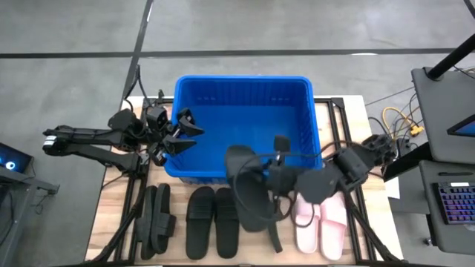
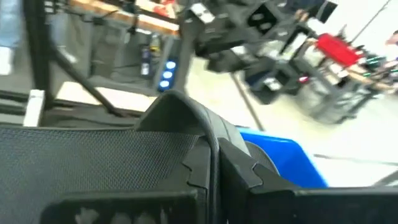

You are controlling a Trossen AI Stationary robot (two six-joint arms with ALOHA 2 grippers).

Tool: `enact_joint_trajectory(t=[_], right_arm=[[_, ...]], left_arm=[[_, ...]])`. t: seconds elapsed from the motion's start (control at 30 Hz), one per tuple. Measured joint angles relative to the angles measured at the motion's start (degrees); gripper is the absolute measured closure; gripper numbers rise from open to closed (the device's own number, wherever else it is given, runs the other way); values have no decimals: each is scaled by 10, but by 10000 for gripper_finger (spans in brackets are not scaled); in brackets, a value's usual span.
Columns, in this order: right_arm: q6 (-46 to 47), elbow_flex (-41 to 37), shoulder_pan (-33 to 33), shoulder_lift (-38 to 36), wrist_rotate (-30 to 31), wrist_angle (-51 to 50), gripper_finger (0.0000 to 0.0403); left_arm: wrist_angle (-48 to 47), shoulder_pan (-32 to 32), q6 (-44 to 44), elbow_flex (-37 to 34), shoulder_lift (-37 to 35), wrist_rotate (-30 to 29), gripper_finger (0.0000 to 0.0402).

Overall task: Pick and place slides into bin
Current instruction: Put the black slide into the blue container

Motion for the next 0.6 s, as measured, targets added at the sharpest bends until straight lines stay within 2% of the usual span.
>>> enact_joint_trajectory(t=[0.23,0.43,0.5,0.6], right_arm=[[-49,-1,-39,-10,4,0,390],[-62,-1,-102,-14,-2,-38,390],[-63,-1,-129,-15,-27,-61,390],[-70,-2,-177,-16,-107,-72,390]], left_arm=[[0,0,1,0,-6,0,212],[1,0,4,0,-9,0,212],[0,0,6,0,-9,0,212],[1,1,7,0,-9,0,212]])
